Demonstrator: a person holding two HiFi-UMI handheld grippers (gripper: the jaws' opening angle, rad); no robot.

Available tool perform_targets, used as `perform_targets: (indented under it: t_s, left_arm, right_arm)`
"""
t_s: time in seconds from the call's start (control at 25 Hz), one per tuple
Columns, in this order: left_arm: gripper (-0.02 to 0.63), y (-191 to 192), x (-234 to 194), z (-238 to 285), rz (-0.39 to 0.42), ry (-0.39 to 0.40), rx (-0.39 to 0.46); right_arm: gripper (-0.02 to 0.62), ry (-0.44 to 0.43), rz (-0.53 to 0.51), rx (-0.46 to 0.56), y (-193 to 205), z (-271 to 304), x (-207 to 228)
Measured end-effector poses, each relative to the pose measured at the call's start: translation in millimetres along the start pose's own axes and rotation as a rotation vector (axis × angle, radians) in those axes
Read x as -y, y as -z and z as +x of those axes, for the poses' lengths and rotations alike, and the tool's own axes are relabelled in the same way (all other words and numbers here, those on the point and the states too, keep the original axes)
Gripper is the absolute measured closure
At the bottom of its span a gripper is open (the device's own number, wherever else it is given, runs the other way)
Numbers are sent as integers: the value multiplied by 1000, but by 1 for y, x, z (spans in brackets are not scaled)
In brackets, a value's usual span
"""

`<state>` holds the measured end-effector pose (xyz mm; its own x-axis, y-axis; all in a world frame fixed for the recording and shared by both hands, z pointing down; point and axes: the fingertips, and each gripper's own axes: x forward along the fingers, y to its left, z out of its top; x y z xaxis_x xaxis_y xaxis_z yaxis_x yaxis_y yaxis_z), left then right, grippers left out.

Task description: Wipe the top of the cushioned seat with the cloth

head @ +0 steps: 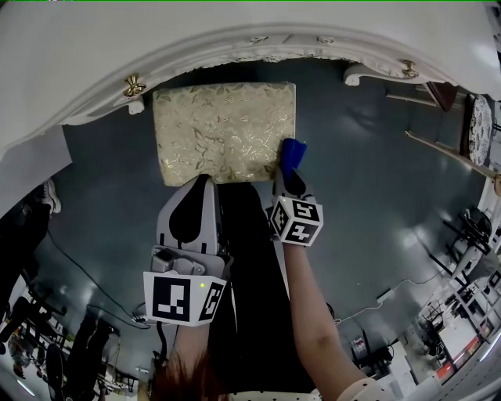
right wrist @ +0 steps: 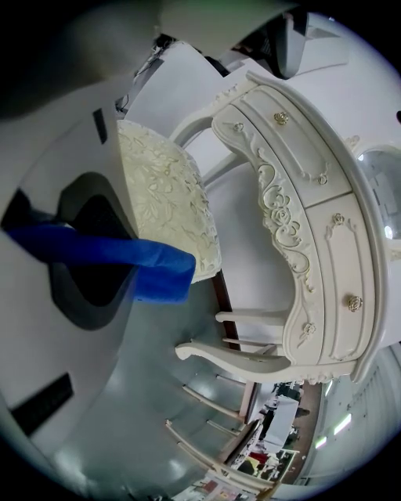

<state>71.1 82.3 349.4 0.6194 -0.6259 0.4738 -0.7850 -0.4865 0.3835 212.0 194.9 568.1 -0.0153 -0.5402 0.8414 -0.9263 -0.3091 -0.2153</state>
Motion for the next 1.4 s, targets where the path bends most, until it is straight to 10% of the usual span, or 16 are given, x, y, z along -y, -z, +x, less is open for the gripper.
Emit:
perform_targets:
  t_s: [1.4]
  left_arm:
    - [607, -11, -45, -13, -56, -47, 28]
  right_arm:
    - [534, -49, -50, -21, 8, 11, -76]
